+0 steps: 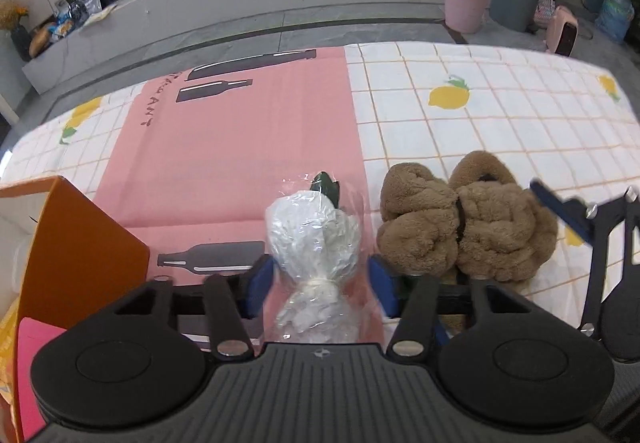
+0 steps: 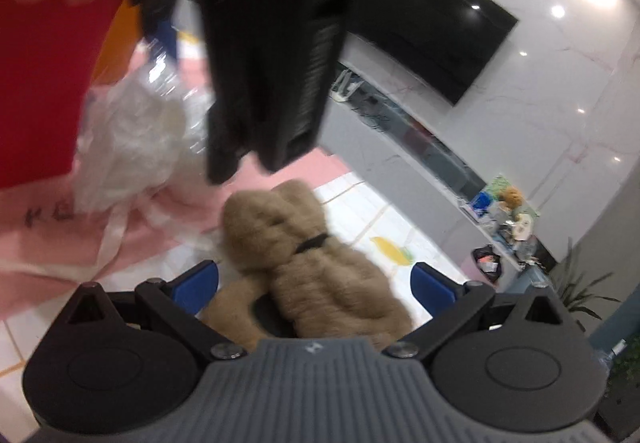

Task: Organize soft objects
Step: 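Grasp the plastic-wrapped bundle with the left tool while the right tool grasps the brown plush bear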

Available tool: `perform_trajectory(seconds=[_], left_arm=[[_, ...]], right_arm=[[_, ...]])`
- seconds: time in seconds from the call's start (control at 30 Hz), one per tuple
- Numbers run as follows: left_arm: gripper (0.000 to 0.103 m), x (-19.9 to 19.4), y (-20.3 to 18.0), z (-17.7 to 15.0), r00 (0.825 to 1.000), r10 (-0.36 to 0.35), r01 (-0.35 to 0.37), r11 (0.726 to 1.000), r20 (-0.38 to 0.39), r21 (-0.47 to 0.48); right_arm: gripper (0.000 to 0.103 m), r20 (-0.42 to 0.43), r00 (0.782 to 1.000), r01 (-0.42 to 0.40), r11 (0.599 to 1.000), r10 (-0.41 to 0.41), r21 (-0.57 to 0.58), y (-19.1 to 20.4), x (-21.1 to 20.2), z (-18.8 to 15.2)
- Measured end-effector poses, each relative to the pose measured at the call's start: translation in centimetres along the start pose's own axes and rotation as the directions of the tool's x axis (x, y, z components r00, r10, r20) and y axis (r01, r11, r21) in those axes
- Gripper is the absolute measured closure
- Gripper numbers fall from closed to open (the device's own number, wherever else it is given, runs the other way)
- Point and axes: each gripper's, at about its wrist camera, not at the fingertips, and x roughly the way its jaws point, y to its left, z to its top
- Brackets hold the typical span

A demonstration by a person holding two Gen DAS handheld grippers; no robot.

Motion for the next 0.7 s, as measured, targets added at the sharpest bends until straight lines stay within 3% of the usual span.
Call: perform_trajectory(seconds=[0.1, 0.27, 0.33, 0.37, 0.43, 0.7], left_arm=[[0.052, 0.3, -0.4, 0.1, 1.000, 0.004, -0.004, 1.000, 0.004, -0.001], [0.056, 0.2, -1.2, 0.0, 1.000, 0.012, -0.012, 1.000, 0.006, 0.022], [0.059, -0.1, -1.2, -0.2, 1.000, 0.013, -0.013, 1.000, 0.011, 0.017], [0.059, -0.3, -1.3, -0.3, 1.000, 0.016, -0.016, 1.000, 0.015, 0.018], [0.061, -1.0, -1.4, -0.4, 1.000, 0.017, -0.017, 1.000, 0.024, 0.018], [0.062, -4.0, -1.2, -2.0, 0.996, -0.086, 0.086, 0.996, 0.013, -0.029]], right_arm=[[0.003, -0.023, 0.999, 0.028, 1.000, -0.028, -0.009, 0.4, 1.0, 0.7], [0.015, -0.084, 0.995, -0.042, 0.982, 0.058, 0.182, -1.1, 2.0, 1.2], [0.038, -0.105, 0.993, -0.027, 0.981, 0.047, 0.191, -1.5, 2.4, 1.2], [0.039, -0.131, 0.991, 0.005, 0.985, 0.018, 0.175, -1.7, 2.7, 1.2], [0.046, -0.144, 0.989, -0.010, 0.986, 0.035, 0.168, -1.9, 2.6, 1.2], [0.051, -0.179, 0.976, -0.094, 0.979, 0.127, 0.183, -2.7, -0.6, -0.1]])
